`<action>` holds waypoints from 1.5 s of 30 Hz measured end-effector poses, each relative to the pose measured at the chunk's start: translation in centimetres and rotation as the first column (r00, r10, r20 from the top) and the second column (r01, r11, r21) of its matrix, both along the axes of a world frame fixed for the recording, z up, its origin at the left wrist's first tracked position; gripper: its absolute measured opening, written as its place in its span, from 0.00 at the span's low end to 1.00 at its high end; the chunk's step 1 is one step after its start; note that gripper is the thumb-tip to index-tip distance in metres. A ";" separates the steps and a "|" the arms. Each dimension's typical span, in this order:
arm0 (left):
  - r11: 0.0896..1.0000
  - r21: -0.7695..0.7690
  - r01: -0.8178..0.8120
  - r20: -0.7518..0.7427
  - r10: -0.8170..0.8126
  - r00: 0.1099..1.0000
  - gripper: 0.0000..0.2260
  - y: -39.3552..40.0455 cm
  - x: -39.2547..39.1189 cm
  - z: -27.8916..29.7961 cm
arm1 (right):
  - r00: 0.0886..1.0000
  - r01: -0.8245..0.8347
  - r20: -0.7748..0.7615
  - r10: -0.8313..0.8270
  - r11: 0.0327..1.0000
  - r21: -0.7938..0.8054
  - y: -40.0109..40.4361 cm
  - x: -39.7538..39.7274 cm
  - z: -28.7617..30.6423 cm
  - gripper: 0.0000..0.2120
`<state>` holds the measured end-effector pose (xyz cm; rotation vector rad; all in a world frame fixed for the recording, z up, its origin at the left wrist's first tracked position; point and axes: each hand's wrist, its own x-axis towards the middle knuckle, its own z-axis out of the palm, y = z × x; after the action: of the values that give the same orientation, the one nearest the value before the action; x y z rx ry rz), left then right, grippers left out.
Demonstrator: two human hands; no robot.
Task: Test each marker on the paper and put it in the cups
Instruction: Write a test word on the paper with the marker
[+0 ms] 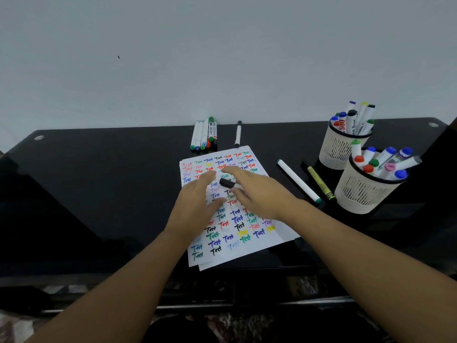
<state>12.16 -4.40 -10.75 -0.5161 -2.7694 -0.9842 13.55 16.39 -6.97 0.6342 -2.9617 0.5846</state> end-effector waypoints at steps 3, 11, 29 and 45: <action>0.994 -0.097 -0.050 -0.011 0.049 0.999 0.35 0.0 -0.7 -0.3 | 0.998 0.061 0.025 -0.060 0.997 -0.037 0.5 0.2 0.1 0.25; 0.964 -0.261 -0.044 -0.007 0.044 0.999 0.35 0.0 -1.4 -0.9 | 0.994 0.111 0.032 -0.107 0.984 -0.142 1.7 1.0 0.4 0.18; 0.962 -0.265 -0.058 0.005 0.061 0.998 0.34 -0.1 -1.4 -0.5 | 0.866 0.454 0.472 -0.169 0.662 -0.597 3.1 0.8 3.4 0.17; 0.961 -0.269 -0.058 0.025 0.067 0.997 0.33 0.1 -1.2 -0.1 | 0.854 0.516 0.205 -0.478 0.726 -0.455 5.0 1.9 6.8 0.20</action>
<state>10.98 -4.30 -10.84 -0.4468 -2.9477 -0.6114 15.45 21.35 -0.16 -0.2383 -2.6638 1.2490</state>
